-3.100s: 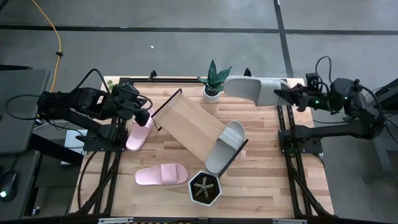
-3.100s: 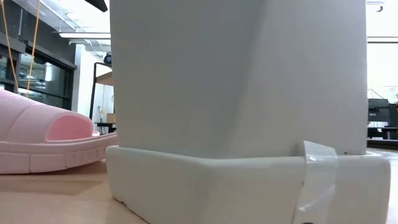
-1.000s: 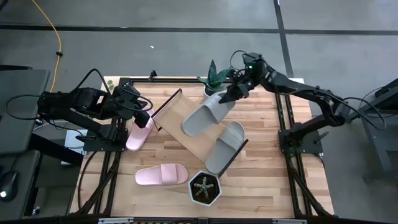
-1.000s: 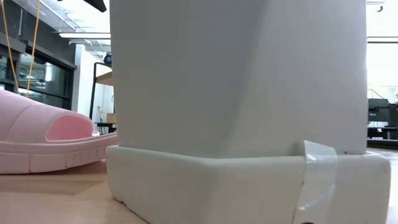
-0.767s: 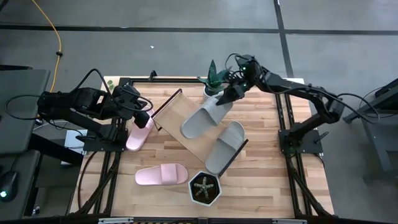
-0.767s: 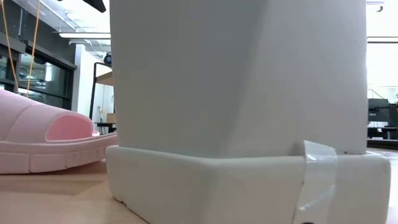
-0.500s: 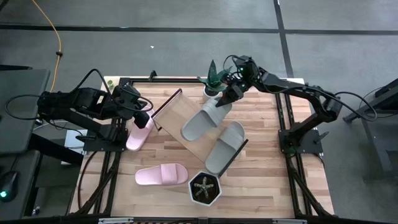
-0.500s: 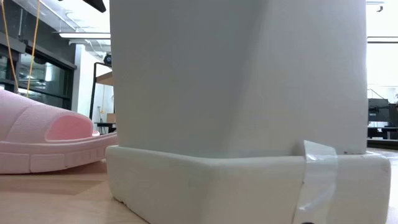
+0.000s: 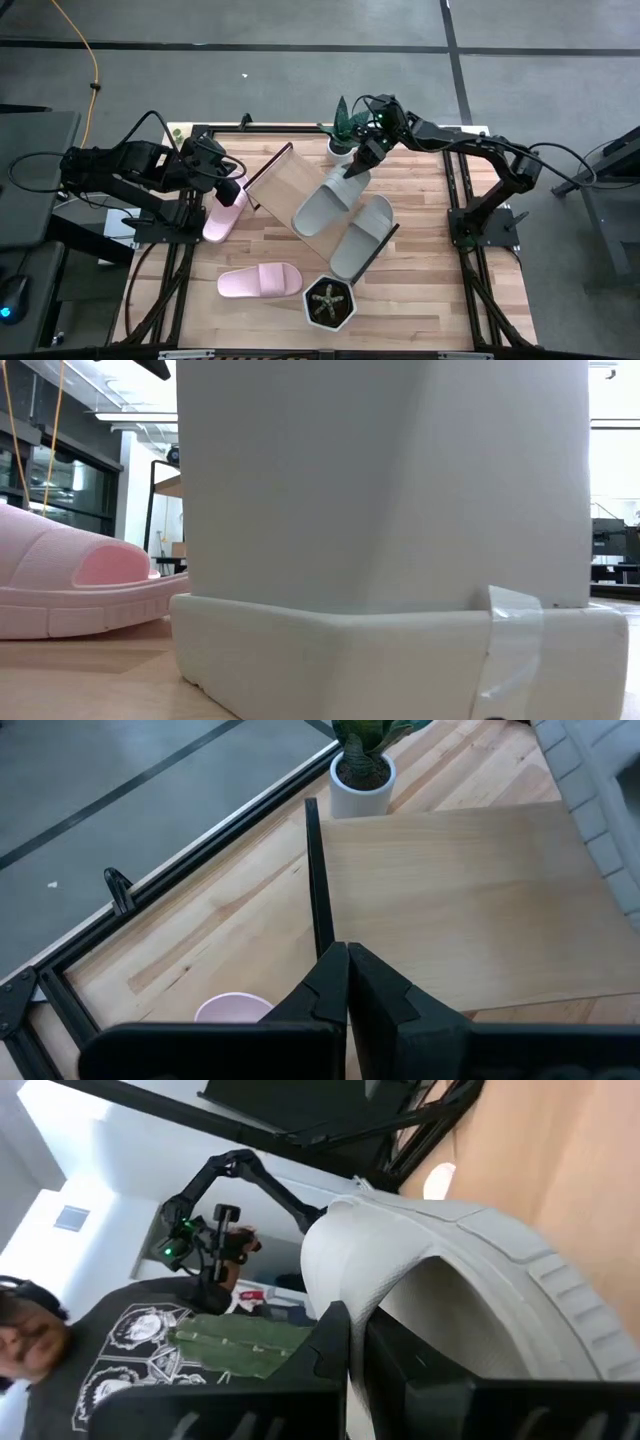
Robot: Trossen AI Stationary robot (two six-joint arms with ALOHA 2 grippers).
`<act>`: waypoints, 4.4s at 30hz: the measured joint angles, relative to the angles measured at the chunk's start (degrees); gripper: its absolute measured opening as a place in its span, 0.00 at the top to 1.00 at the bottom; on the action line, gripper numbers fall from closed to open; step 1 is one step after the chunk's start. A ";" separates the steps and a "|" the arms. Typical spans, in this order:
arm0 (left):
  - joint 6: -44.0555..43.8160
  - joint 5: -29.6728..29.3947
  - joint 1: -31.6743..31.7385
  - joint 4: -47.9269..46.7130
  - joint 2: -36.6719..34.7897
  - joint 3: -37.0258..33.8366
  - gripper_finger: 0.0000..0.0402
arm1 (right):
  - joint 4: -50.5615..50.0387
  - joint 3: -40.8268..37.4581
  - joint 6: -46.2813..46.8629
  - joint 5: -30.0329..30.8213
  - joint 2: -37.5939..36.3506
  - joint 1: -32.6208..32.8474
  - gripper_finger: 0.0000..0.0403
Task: Pick and place slides into the shelf
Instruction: Put the gray slipper on the shelf
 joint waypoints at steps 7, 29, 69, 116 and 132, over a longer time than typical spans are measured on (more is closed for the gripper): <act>0.46 0.01 0.01 -0.04 0.01 0.00 1.00 | 7.97 0.00 11.72 0.36 1.19 0.50 1.00; 2.03 0.20 0.00 -0.11 0.02 -0.01 1.00 | 4.34 0.00 17.83 2.62 3.37 1.53 1.00; 3.85 0.02 0.00 2.26 0.02 -0.01 1.00 | -10.17 0.00 5.69 0.92 3.31 1.49 1.00; 18.85 20.41 9.80 27.70 15.16 -0.03 1.00 | -11.05 0.04 5.74 1.22 3.29 1.53 0.78; 22.23 31.99 16.71 34.91 19.62 -0.01 1.00 | -13.12 0.04 1.72 4.27 3.29 1.53 0.78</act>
